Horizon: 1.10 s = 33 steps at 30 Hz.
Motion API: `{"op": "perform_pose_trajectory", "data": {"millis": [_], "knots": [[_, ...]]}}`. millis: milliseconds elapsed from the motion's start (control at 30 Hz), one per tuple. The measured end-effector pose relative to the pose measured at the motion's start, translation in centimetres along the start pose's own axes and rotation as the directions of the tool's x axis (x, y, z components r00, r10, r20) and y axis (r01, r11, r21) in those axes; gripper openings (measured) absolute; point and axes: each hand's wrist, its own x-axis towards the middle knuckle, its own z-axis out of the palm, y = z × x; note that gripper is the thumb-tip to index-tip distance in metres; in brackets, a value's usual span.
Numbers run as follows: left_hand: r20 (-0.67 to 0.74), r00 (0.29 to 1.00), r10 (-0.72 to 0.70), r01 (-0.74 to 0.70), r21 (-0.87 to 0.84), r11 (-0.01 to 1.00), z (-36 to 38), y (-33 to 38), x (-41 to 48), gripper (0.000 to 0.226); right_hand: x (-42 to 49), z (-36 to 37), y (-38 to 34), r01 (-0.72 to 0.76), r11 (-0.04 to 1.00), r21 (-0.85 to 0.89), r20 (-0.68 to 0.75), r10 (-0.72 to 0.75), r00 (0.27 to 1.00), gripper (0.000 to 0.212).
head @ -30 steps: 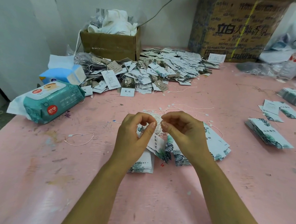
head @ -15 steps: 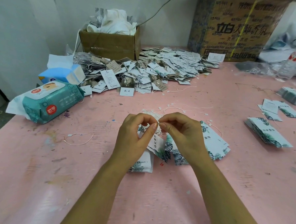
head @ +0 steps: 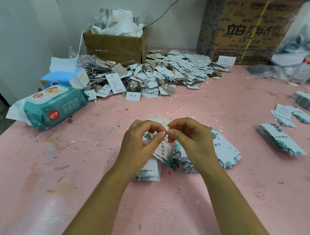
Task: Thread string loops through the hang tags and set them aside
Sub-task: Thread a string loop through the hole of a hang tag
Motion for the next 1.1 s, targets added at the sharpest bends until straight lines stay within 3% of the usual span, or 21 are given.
{"op": "perform_pose_trajectory", "data": {"millis": [100, 433, 667, 800, 967, 1100], "knots": [[0.019, 0.999, -0.029, 0.03, -0.031, 0.999, -0.27, -0.06, 0.09, 0.022, 0.05, -0.12, -0.01, -0.018, 1.0, 0.006, 0.042, 0.018, 0.999, 0.021], [0.019, 0.995, -0.101, 0.102, -0.089, 0.991, -0.73, 0.0, 0.24, 0.026, -0.12, -0.19, -0.12, -0.017, 0.999, 0.044, 0.127, 0.012, 0.992, 0.019], [-0.005, 0.991, -0.133, 0.131, -0.097, 0.987, -0.83, 0.15, 0.33, 0.015, -0.15, -0.02, -0.16, -0.046, 0.995, 0.086, 0.154, 0.033, 0.988, 0.018], [-0.041, 0.993, -0.115, 0.115, 0.002, 0.993, -0.59, 0.0, 0.42, 0.028, -0.16, 0.2, -0.11, -0.047, 0.998, 0.034, 0.184, 0.04, 0.982, 0.02], [0.067, 0.989, -0.133, 0.118, 0.188, 0.975, -0.55, -0.25, 0.3, 0.07, -0.23, 0.69, 0.14, -0.044, 0.996, 0.072, 0.083, 0.038, 0.996, 0.025], [0.123, 0.983, -0.137, 0.107, 0.225, 0.968, -0.68, -0.33, 0.19, 0.054, -0.12, 0.47, 0.16, -0.019, 0.993, 0.118, 0.007, 0.018, 1.0, 0.023]]}}
